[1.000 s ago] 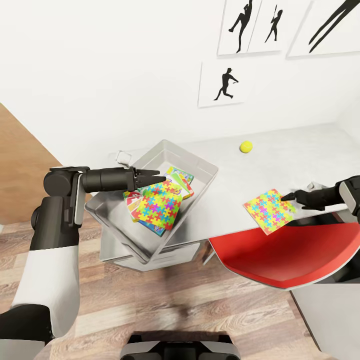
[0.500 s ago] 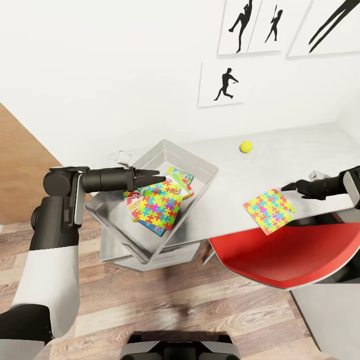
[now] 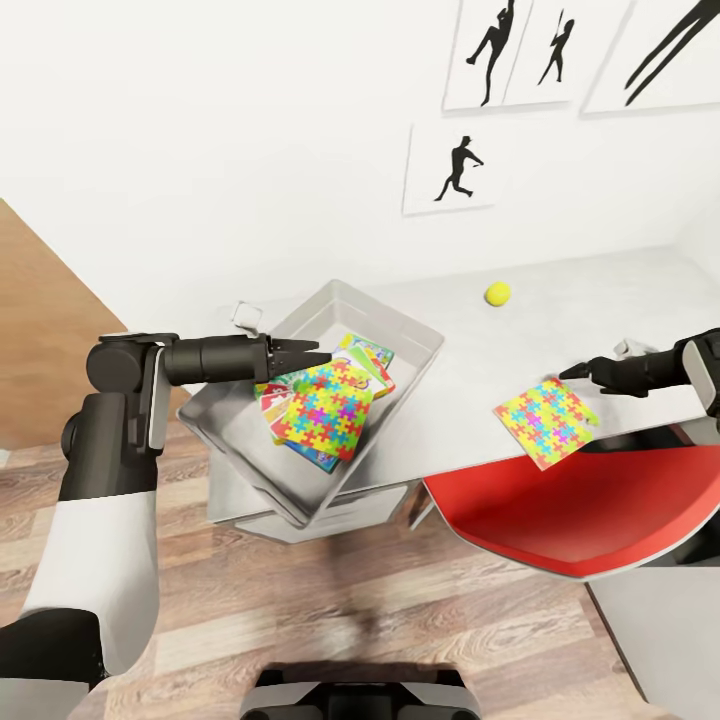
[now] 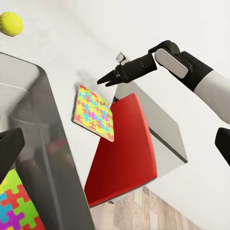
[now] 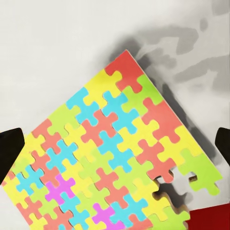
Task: Put all the toys in the child's room - the three board games (two on the bed and one on the table), the two jigsaw puzzles on the table, and the tennis ball on the table - inside the toy box on the table in the child's room.
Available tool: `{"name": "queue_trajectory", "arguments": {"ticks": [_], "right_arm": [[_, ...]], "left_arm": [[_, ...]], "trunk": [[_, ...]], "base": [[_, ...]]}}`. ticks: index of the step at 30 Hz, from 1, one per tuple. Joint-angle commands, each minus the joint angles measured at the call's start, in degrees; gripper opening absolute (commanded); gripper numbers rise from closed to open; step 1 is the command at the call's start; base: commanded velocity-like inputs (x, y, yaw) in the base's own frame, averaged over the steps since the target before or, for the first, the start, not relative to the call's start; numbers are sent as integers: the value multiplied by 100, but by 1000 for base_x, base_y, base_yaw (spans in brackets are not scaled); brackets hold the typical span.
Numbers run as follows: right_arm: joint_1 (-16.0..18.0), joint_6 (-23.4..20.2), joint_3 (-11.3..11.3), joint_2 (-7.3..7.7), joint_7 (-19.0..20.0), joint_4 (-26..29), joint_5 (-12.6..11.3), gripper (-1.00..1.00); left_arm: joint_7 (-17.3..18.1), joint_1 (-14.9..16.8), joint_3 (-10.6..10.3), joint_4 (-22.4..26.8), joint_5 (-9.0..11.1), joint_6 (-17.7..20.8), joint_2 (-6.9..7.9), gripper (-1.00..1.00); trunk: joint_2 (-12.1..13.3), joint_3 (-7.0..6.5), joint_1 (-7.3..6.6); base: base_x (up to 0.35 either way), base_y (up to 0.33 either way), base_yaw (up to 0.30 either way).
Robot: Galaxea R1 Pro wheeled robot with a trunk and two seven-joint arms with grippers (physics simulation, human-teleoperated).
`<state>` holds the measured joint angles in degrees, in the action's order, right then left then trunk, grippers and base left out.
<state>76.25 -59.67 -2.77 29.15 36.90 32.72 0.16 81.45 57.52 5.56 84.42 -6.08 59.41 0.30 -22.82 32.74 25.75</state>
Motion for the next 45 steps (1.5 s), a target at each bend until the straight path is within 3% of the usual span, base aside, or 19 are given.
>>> {"name": "queue_trajectory", "arguments": {"ticks": [1, 45], "right_arm": [[4, -33, -15, -2, 11, 3, 5, 100], [-5, -33, -4, -5, -49, -19, 47, 100]], "left_arm": [[56, 5, 6, 5, -60, 59, 0, 100], [56, 5, 6, 5, -60, 59, -12, 100]], "trunk": [[-9, 8, 3], [-9, 8, 3]], "base": [[32, 24, 0], [32, 24, 0]]}}
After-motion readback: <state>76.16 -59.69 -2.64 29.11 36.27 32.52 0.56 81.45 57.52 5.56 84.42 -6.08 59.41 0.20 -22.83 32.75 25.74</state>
